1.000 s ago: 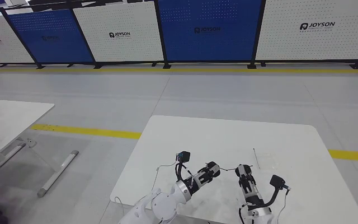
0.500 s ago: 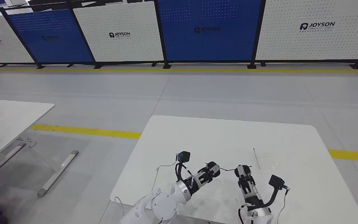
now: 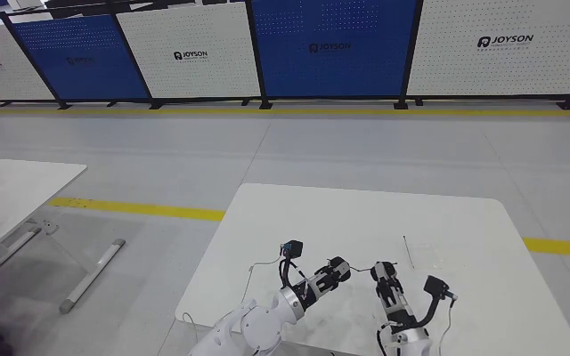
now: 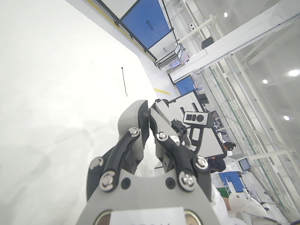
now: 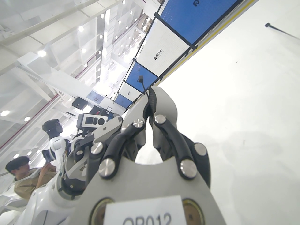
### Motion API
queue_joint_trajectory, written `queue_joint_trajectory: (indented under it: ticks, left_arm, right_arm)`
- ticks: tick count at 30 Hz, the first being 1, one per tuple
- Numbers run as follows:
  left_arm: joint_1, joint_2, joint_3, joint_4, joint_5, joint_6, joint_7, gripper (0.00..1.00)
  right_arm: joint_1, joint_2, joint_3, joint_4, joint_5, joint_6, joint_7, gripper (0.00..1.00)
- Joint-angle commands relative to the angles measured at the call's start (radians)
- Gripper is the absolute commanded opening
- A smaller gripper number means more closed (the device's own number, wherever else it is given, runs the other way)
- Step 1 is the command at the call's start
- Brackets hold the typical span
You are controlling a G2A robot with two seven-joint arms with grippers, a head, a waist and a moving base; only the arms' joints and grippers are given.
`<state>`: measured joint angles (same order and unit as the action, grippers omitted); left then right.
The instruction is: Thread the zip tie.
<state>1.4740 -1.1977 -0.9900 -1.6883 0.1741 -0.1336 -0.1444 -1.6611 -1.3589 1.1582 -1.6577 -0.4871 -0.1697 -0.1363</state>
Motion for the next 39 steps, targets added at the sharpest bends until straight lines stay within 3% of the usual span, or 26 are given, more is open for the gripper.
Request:
queue_joint_trajectory:
  ticks: [1,9,22,39]
  left_arm:
    - [0.0,0.0,0.0,0.0,0.0,0.0,0.0,0.0]
    - [0.003,-0.003,0.004,-0.002,-0.012,-0.016,0.023,0.0]
    - [0.01,-0.008,0.029,0.007,-0.017,-0.063,0.045,0.0]
    - [0.012,-0.009,0.032,-0.007,0.017,-0.026,0.053,0.0]
  right_arm:
    - [0.002,-0.001,-0.004,-0.001,0.005,0.012,0.01,0.0]
    - [0.003,-0.008,-0.017,-0.002,0.085,0.026,0.019,0.0]
    - [-0.019,-0.013,-0.008,-0.012,0.203,-0.022,0.005,0.0]
    - [-0.034,-0.011,0.006,-0.018,0.17,-0.035,-0.004,0.0]
